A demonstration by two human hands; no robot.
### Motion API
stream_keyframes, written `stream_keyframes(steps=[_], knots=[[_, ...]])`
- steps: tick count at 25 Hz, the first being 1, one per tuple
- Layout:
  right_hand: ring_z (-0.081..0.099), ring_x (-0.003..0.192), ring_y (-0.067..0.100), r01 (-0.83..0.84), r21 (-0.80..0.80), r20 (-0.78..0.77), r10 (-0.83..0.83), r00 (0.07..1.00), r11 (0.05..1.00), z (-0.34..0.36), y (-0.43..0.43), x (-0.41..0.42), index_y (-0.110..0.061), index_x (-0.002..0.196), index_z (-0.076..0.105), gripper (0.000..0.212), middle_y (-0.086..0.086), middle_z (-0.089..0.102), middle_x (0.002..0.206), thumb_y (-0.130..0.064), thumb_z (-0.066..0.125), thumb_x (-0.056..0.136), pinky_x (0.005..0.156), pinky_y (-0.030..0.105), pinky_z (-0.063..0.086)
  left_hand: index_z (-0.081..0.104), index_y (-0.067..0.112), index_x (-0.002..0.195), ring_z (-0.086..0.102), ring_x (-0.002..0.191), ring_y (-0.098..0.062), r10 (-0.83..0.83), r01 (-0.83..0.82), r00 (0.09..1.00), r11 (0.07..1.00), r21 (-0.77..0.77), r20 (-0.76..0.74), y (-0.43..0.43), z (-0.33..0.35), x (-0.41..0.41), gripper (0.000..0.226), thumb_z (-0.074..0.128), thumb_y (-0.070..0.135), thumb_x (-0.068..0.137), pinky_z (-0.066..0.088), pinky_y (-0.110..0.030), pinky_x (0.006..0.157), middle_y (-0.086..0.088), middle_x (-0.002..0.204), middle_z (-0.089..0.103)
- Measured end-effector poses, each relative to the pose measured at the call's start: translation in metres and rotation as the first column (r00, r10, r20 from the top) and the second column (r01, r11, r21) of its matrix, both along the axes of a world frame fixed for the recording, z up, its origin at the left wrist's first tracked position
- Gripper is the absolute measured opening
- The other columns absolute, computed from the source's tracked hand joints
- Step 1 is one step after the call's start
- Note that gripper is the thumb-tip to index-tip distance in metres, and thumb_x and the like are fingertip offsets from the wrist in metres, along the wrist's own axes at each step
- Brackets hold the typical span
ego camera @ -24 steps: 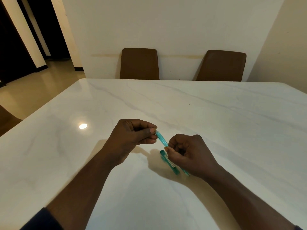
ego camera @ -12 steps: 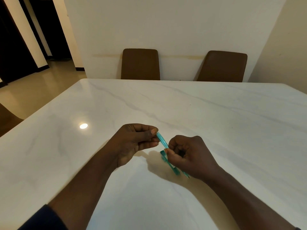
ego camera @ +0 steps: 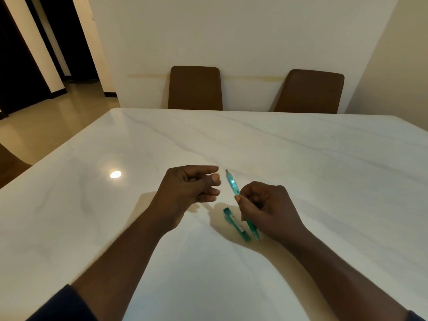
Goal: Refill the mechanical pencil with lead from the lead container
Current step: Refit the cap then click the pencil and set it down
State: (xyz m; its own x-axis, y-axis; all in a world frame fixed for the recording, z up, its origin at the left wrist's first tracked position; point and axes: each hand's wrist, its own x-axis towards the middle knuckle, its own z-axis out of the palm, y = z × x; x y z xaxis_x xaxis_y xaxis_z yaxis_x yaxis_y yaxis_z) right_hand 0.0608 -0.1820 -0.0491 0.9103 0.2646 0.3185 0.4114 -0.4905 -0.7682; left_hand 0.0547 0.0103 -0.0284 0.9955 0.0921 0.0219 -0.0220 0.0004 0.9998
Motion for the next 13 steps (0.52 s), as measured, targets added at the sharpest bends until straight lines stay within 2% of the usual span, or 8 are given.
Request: stream_keyframes(steps=[1, 2, 3, 4, 5, 9, 13], knots=[[0.064, 0.049, 0.007, 0.042, 0.026, -0.021, -0.042, 0.999, 0.999, 0.001, -0.001, 0.002, -0.020, 0.074, 0.068, 0.017, -0.009, 0.068, 0.053, -0.025, 0.064, 0.090, 0.050, 0.027, 0.050, 0.077, 0.014, 0.093, 0.072, 0.064, -0.015, 0.041, -0.043, 0.999, 0.974, 0.222, 0.015, 0.002, -0.002, 0.001, 0.013, 0.075, 0.018, 0.081, 0.059, -0.026, 0.059, -0.005, 0.077, 0.077], [0.064, 0.049, 0.004, 0.090, 0.048, -0.040, -0.088, 0.995, 0.995, 0.000, -0.002, 0.004, -0.018, 0.074, 0.068, 0.019, -0.013, 0.067, 0.051, -0.025, 0.062, 0.091, 0.052, 0.026, 0.051, 0.078, 0.017, 0.084, 0.071, 0.062, -0.011, 0.051, -0.055, 0.998, 0.889, 0.455, 0.021, 0.004, -0.005, 0.001, 0.011, 0.077, 0.026, 0.078, 0.058, -0.025, 0.059, 0.000, 0.072, 0.076], [0.063, 0.049, 0.002, 0.135, 0.057, -0.051, -0.133, 0.990, 0.989, 0.000, -0.003, 0.007, -0.017, 0.074, 0.067, 0.021, -0.014, 0.066, 0.050, -0.025, 0.061, 0.092, 0.052, 0.025, 0.051, 0.077, 0.020, 0.076, 0.069, 0.063, -0.008, 0.034, -0.032, 0.999, 0.777, 0.629, 0.009, 0.003, -0.008, 0.001, 0.015, 0.079, 0.035, 0.074, 0.057, -0.024, 0.060, 0.003, 0.069, 0.075], [0.063, 0.049, 0.001, 0.171, 0.054, -0.057, -0.168, 0.984, 0.984, -0.001, -0.004, 0.009, -0.016, 0.073, 0.068, 0.022, -0.014, 0.066, 0.050, -0.025, 0.060, 0.092, 0.052, 0.023, 0.050, 0.076, 0.021, 0.072, 0.068, 0.065, -0.006, 0.007, 0.011, 1.000, 0.689, 0.725, -0.022, 0.001, -0.010, 0.000, 0.021, 0.080, 0.041, 0.070, 0.056, -0.023, 0.062, 0.006, 0.068, 0.074], [0.062, 0.050, -0.001, 0.190, 0.041, -0.061, -0.187, 0.980, 0.981, -0.002, -0.004, 0.010, -0.015, 0.073, 0.068, 0.024, -0.012, 0.066, 0.050, -0.026, 0.060, 0.092, 0.052, 0.022, 0.048, 0.076, 0.021, 0.070, 0.067, 0.066, -0.006, -0.020, 0.057, 0.998, 0.644, 0.763, -0.058, -0.002, -0.012, -0.002, 0.024, 0.081, 0.045, 0.067, 0.054, -0.022, 0.062, 0.008, 0.068, 0.073], [0.065, 0.057, 0.000, 0.174, -0.041, -0.073, -0.177, 0.982, 0.984, -0.005, -0.001, 0.011, -0.021, 0.071, 0.067, 0.023, -0.010, 0.067, 0.056, -0.028, 0.059, 0.091, 0.057, 0.021, 0.049, 0.074, 0.024, 0.073, 0.063, 0.064, -0.006, -0.073, 0.118, 0.993, 0.590, 0.799, -0.093, -0.017, -0.016, -0.006, 0.028, 0.081, 0.050, 0.063, 0.051, -0.022, 0.061, 0.009, 0.070, 0.071], [0.065, 0.057, -0.001, 0.167, -0.073, -0.083, -0.173, 0.981, 0.983, -0.007, 0.000, 0.013, -0.025, 0.070, 0.066, 0.023, -0.009, 0.069, 0.059, -0.030, 0.059, 0.091, 0.047, 0.012, 0.042, 0.069, 0.027, 0.075, 0.063, 0.065, -0.006, -0.093, 0.124, 0.992, 0.561, 0.819, -0.086, -0.023, -0.021, -0.007, 0.025, 0.081, 0.047, 0.064, 0.057, -0.029, 0.068, 0.012, 0.074, 0.070]])
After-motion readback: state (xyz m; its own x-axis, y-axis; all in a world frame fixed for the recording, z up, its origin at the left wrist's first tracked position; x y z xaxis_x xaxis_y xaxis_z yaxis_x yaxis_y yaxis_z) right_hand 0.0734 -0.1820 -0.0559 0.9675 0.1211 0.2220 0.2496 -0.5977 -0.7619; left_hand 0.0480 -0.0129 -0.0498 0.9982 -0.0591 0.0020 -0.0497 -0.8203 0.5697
